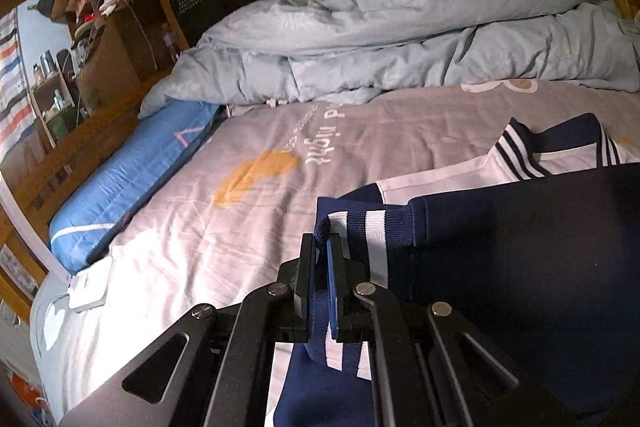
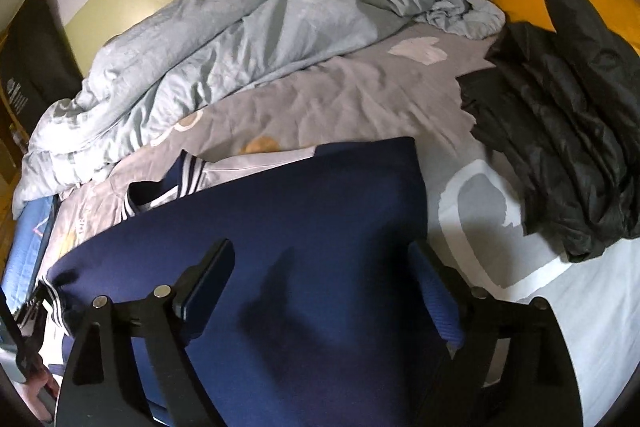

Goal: Fold large clothes

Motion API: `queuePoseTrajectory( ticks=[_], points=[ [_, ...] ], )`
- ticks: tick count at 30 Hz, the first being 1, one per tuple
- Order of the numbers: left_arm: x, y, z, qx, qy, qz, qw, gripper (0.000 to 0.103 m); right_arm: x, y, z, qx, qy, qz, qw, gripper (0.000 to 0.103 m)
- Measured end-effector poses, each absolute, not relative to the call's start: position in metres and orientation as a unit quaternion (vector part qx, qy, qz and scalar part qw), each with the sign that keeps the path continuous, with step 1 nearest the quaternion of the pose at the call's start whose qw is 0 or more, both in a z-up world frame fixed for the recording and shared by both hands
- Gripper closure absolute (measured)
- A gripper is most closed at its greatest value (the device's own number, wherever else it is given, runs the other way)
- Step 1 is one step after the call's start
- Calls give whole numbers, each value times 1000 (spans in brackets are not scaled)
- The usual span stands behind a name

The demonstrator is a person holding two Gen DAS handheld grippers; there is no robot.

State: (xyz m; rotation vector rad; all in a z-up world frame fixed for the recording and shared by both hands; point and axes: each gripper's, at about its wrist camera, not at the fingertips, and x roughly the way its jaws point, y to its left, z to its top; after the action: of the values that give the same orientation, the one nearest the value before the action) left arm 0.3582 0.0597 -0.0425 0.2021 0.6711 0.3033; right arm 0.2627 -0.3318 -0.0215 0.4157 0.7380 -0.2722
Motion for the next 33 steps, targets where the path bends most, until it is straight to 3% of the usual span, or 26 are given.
queuePoseTrajectory(
  ticks=[8,10,12,14,15,16,19,21,22,23,27,31,33],
  points=[
    [352,62,-39,88,324,133,933,95,261,-327,-18,177,369,-132,903,16],
    [349,62,-36,83,322,124,935,94,252,-321,-8,144,385,-102,906,23],
    [345,63,-30,76,314,124,938,91,230,-323,4,150,366,-67,916,23],
    [345,66,-27,54,319,109,940,69,220,-331,10,145,359,-75,919,25],
    [345,68,-27,43,323,101,940,42,218,-337,10,145,357,-85,919,25],
    [345,71,-26,27,324,90,941,29,220,-345,4,156,363,-92,914,25],
    [346,70,-26,16,329,80,941,29,237,-373,-30,228,402,-81,883,28],
    [348,66,-31,29,338,84,937,29,253,-383,-58,259,441,-67,856,44],
    [349,64,-34,35,344,87,934,29,255,-383,-63,257,445,-72,855,53],
    [353,61,-39,45,355,91,929,29,254,-382,-60,250,434,-76,862,83],
    [358,58,-49,58,373,89,922,29,240,-371,-31,201,362,-98,905,86],
    [359,53,-55,73,382,86,917,29,267,-375,-64,156,434,-117,880,81],
    [362,51,-60,78,389,83,914,29,266,-385,-62,185,424,-113,879,79]
  ],
)
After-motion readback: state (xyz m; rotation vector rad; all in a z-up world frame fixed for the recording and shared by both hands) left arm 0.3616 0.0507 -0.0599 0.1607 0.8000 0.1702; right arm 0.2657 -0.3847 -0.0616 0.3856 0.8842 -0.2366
